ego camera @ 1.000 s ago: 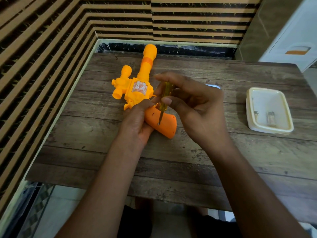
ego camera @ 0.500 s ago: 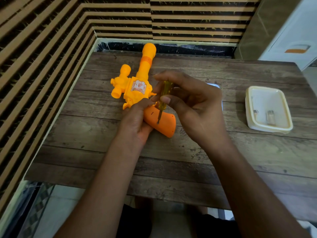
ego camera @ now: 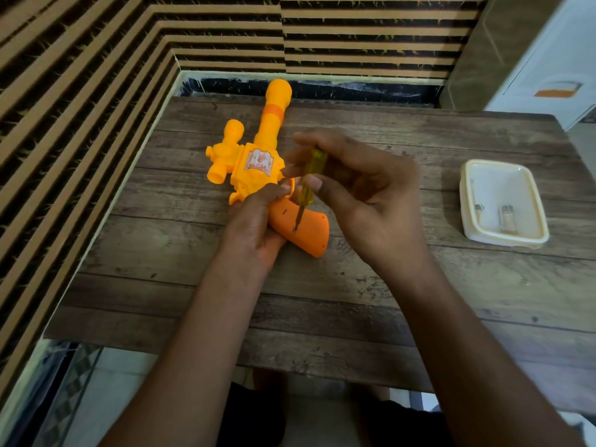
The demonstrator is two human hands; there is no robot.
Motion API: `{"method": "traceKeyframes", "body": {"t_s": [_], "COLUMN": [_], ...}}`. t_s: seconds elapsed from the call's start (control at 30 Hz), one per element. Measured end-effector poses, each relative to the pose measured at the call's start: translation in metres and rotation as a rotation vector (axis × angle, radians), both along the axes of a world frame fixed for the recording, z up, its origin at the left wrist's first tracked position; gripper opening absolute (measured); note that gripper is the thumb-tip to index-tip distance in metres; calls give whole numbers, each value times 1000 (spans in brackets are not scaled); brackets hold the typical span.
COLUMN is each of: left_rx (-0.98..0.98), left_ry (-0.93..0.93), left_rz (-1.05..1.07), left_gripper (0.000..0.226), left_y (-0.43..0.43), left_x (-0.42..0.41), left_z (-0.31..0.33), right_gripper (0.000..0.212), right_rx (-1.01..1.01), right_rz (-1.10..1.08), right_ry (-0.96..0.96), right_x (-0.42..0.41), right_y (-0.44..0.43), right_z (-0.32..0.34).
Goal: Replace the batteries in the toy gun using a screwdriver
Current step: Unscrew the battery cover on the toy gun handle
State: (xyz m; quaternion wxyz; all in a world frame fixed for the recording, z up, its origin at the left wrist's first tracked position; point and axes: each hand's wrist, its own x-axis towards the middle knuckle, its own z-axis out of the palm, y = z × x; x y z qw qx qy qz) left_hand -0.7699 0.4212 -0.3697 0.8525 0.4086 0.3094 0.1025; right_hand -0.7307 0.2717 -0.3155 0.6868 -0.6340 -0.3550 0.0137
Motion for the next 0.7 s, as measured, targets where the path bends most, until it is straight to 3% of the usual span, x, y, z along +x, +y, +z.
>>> {"method": "traceKeyframes", "body": {"t_s": [0.07,0.2,0.47,0.6,0.7], "left_rx": [22,14,24,17,10], "left_ry": [-25,-18,-7,19,8], "left_rz": [-8,-13,-35,3,16], "left_gripper": [55,44,55,43,48], "left_y": [0,0,1,0,0], "left_x": [0,0,-1,1,0], "left_z": [0,-2,0,-1,0], "right_gripper": [30,35,37,41,41], "right_rx": [-15,-28,-48,-29,-29], "right_rz": [-38,-45,-61,-42,-26], "right_ry": [-57,-104,-97,-103,-110], "right_x": [0,1,1,2,0], "right_y": [1,1,2,-1,-1], "right_z": [2,2,2,1,2]}}
